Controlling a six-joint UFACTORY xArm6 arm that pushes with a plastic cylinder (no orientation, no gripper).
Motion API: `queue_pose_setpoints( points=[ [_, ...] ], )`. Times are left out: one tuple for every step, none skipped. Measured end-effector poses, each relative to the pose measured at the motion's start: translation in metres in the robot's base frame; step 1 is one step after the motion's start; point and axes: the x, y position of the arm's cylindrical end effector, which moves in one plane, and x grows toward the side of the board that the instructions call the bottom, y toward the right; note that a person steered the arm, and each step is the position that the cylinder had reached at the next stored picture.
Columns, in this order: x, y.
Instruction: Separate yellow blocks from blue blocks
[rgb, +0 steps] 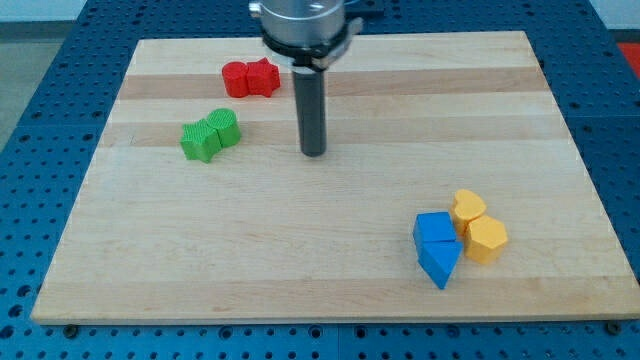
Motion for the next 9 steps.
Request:
queue_pose_setpoints(
  points=[
    [0.029,0.027],
    [0.062,0.051],
    [0.097,0.079],
    [0.126,0.105],
    [0.139,0.109],
    [0.144,0.109],
    [0.145,0.109],
    [0.136,0.108],
    [0.111,0.108]
  ],
)
